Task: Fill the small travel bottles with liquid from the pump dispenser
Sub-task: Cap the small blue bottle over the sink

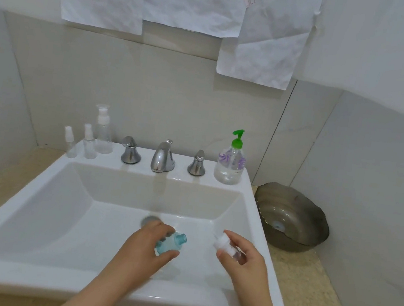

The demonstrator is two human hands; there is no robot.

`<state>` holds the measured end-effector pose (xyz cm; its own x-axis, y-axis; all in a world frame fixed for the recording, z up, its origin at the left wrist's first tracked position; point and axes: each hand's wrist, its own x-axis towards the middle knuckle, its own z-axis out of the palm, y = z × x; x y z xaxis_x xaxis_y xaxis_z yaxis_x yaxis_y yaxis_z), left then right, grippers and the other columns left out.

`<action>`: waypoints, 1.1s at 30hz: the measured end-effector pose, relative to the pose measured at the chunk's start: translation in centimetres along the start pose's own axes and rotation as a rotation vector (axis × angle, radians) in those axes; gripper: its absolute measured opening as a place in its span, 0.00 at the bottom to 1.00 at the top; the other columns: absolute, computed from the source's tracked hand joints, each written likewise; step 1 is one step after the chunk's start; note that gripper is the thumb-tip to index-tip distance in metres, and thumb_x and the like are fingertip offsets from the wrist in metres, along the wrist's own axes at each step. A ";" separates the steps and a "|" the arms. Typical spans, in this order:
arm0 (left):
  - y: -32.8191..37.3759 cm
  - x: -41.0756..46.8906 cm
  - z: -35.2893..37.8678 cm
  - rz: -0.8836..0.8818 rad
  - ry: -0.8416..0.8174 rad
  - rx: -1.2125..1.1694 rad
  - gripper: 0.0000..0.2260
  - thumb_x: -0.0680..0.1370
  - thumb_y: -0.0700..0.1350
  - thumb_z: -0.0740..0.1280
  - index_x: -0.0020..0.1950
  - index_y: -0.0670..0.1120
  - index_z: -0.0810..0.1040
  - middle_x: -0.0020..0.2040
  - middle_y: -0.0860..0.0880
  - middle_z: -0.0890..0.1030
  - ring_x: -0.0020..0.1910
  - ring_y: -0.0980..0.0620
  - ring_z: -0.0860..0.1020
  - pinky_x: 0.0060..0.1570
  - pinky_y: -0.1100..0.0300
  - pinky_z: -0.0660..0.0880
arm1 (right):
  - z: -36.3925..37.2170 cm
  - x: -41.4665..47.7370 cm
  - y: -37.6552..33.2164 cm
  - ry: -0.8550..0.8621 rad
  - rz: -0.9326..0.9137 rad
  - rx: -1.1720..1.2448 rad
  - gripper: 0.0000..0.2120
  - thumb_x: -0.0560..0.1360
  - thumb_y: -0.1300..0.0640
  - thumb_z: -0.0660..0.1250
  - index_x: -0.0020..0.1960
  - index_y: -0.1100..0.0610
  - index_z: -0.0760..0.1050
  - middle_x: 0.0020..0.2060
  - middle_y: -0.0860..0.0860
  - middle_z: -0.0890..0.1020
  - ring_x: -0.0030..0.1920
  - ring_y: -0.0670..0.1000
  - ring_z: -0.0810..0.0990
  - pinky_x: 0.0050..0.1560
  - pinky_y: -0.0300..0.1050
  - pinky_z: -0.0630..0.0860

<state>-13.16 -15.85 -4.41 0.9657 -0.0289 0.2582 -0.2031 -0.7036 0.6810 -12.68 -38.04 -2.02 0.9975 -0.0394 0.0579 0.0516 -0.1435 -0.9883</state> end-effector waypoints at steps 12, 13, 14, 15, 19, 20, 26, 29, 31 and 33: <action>2.5 2.8 3.0 -0.189 0.031 -0.283 0.10 0.70 0.46 0.75 0.48 0.53 0.79 0.48 0.57 0.78 0.46 0.63 0.79 0.50 0.61 0.78 | -7.2 5.1 -2.9 0.194 -0.128 -0.087 0.12 0.70 0.64 0.73 0.47 0.49 0.78 0.42 0.43 0.83 0.42 0.40 0.81 0.43 0.36 0.77; 2.5 3.0 3.3 -0.204 0.025 -0.287 0.10 0.69 0.46 0.75 0.48 0.53 0.79 0.48 0.57 0.78 0.46 0.63 0.79 0.50 0.61 0.78 | -7.4 5.7 -2.8 0.177 -0.121 -0.099 0.12 0.70 0.64 0.73 0.47 0.49 0.78 0.42 0.42 0.83 0.42 0.39 0.81 0.43 0.36 0.78; 2.5 3.2 3.4 -0.215 0.022 -0.292 0.10 0.69 0.46 0.75 0.48 0.53 0.79 0.48 0.56 0.78 0.46 0.63 0.79 0.49 0.62 0.78 | -7.3 6.3 -2.8 0.160 -0.111 -0.116 0.12 0.70 0.64 0.73 0.48 0.49 0.78 0.42 0.42 0.83 0.42 0.39 0.81 0.42 0.35 0.77; 2.4 3.3 3.4 -0.225 0.025 -0.296 0.09 0.69 0.46 0.75 0.48 0.53 0.79 0.48 0.56 0.78 0.46 0.63 0.79 0.49 0.62 0.78 | -7.0 6.8 -2.6 0.146 -0.107 -0.139 0.13 0.70 0.64 0.74 0.48 0.49 0.78 0.42 0.42 0.83 0.42 0.39 0.81 0.42 0.33 0.77; 1.6 3.9 3.2 -0.288 0.066 -0.317 0.08 0.70 0.45 0.75 0.46 0.53 0.79 0.47 0.56 0.81 0.46 0.61 0.80 0.48 0.62 0.78 | -5.2 9.9 -1.9 0.158 -0.121 -0.215 0.13 0.70 0.62 0.72 0.50 0.49 0.76 0.45 0.40 0.82 0.45 0.38 0.80 0.44 0.34 0.75; 1.3 4.1 3.2 -0.307 0.073 -0.328 0.08 0.70 0.45 0.75 0.45 0.53 0.79 0.47 0.55 0.81 0.46 0.61 0.80 0.47 0.63 0.78 | -4.8 10.9 -1.7 0.167 -0.123 -0.219 0.12 0.71 0.62 0.72 0.51 0.50 0.76 0.45 0.40 0.81 0.45 0.39 0.80 0.44 0.34 0.75; 0.0 5.5 3.3 -0.379 0.125 -0.377 0.08 0.69 0.43 0.75 0.45 0.49 0.79 0.45 0.51 0.82 0.44 0.58 0.81 0.38 0.70 0.74 | -2.7 17.1 -1.1 0.211 -0.124 -0.304 0.12 0.72 0.62 0.69 0.52 0.52 0.73 0.45 0.43 0.78 0.48 0.47 0.79 0.46 0.40 0.73; -0.7 5.8 3.2 -0.395 0.150 -0.413 0.08 0.69 0.43 0.76 0.44 0.50 0.79 0.46 0.50 0.82 0.44 0.58 0.81 0.39 0.68 0.75 | -2.1 19.7 -1.0 0.237 -0.115 -0.353 0.12 0.73 0.61 0.68 0.55 0.54 0.73 0.44 0.44 0.77 0.48 0.49 0.77 0.46 0.42 0.71; -0.9 5.8 3.3 -0.392 0.148 -0.431 0.08 0.69 0.43 0.76 0.44 0.51 0.80 0.46 0.49 0.81 0.44 0.58 0.81 0.39 0.68 0.75 | -2.0 20.8 -0.7 0.242 -0.104 -0.378 0.13 0.73 0.60 0.69 0.56 0.55 0.72 0.45 0.46 0.77 0.48 0.51 0.78 0.47 0.44 0.73; -0.8 5.8 3.4 -0.392 0.131 -0.447 0.08 0.69 0.44 0.76 0.44 0.52 0.80 0.46 0.49 0.81 0.44 0.58 0.81 0.40 0.68 0.75 | -2.0 21.5 -0.2 0.242 -0.085 -0.391 0.13 0.73 0.60 0.69 0.56 0.55 0.72 0.45 0.47 0.78 0.49 0.52 0.79 0.49 0.45 0.74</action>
<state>-6.86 -17.83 -5.80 0.9600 0.2798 -0.0076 0.0883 -0.2770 0.9568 8.69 -40.85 -0.30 0.9483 -0.2347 0.2135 0.0646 -0.5160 -0.8542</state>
